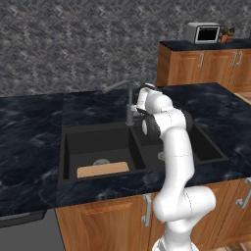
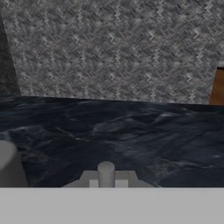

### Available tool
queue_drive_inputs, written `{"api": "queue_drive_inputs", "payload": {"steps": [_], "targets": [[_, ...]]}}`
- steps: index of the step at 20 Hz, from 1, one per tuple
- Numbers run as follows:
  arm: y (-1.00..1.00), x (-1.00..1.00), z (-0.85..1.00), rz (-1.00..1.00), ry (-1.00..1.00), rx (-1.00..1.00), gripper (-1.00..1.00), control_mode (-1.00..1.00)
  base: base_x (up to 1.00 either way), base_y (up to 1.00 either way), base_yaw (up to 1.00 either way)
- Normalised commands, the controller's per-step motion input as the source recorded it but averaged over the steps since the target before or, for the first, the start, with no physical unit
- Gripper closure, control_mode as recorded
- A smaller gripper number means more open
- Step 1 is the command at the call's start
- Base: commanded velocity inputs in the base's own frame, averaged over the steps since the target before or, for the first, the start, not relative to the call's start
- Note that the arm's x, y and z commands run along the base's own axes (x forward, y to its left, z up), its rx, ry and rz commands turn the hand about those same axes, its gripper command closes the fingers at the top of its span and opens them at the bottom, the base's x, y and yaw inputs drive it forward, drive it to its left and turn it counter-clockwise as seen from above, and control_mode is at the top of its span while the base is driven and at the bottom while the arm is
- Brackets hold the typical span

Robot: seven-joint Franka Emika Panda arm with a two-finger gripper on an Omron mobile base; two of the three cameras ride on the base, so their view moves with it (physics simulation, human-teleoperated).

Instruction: Turn on the sink faucet with hot water and rinse the cutting board for ten seconds, then turn off the faucet. Push the cutting board to reach the water if necessary.

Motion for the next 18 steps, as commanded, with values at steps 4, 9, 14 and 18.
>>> {"api": "queue_drive_inputs", "payload": {"steps": [4,9,14,18], "targets": [[-0.03,0.00,0.00,0.00,0.00,0.00,1.00,-1.00,0.00,0.00,0.00],[-0.17,0.00,0.00,0.00,0.00,0.01,1.00,-1.00,0.00,0.00,0.00],[-0.22,-0.01,0.00,0.00,0.00,0.02,1.00,-1.00,0.00,0.00,0.00],[-0.31,-0.06,0.00,0.00,0.00,0.03,1.00,-1.00,0.00,0.00,0.00]]}}
